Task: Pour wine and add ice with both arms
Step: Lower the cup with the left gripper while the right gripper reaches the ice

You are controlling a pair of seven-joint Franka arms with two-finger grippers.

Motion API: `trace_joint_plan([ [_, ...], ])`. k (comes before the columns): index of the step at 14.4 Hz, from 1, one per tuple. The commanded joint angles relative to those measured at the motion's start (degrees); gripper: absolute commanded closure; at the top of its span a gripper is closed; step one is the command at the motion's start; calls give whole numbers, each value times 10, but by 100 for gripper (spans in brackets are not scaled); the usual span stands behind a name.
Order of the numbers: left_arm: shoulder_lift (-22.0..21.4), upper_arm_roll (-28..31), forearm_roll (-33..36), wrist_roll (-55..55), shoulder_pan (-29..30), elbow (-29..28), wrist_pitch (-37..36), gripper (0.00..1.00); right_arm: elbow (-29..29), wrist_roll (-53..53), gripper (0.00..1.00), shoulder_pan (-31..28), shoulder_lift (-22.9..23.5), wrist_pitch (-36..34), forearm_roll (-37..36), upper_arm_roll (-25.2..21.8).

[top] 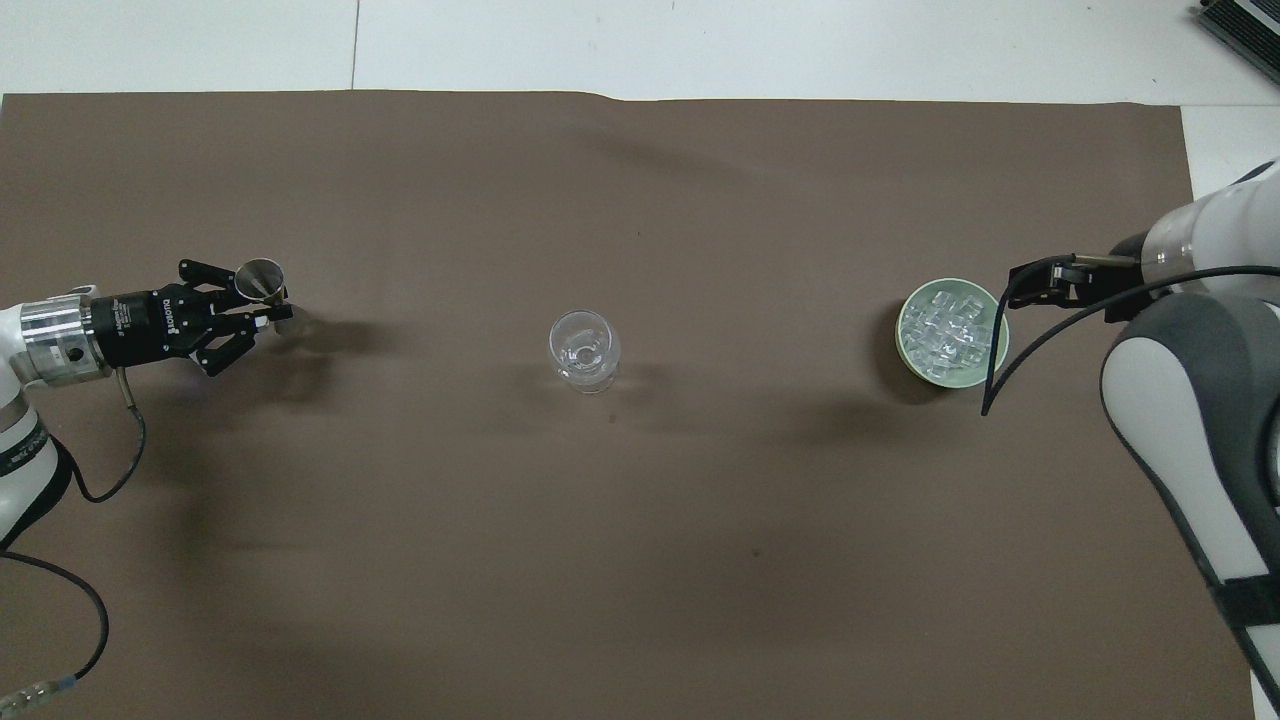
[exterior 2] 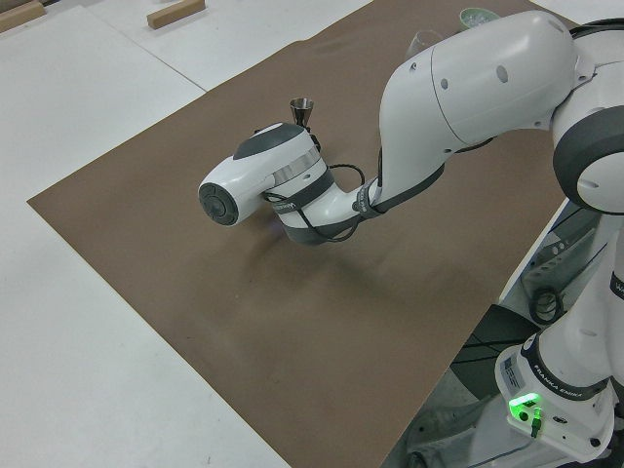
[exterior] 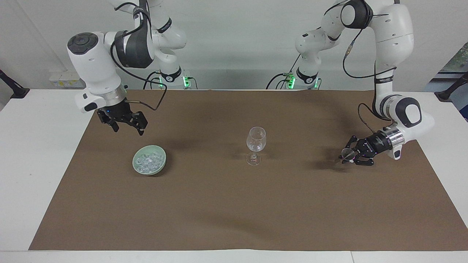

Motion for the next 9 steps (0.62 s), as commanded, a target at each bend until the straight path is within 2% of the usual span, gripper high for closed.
trace_joint_plan([
  [1,-12,-5,-23,44,5,-34,16,100,-5,-20,0,1,30,49,9,2],
  [5,-12,-5,-31,52,1,-43,26,100,-9,-23,1,0,67,87,9,1],
  [7,-12,-4,-31,60,-2,-46,33,100,-25,-24,4,0,70,92,9,2],
  [9,-14,-5,-31,69,-4,-54,40,100,-51,-26,5,0,79,135,9,1],
])
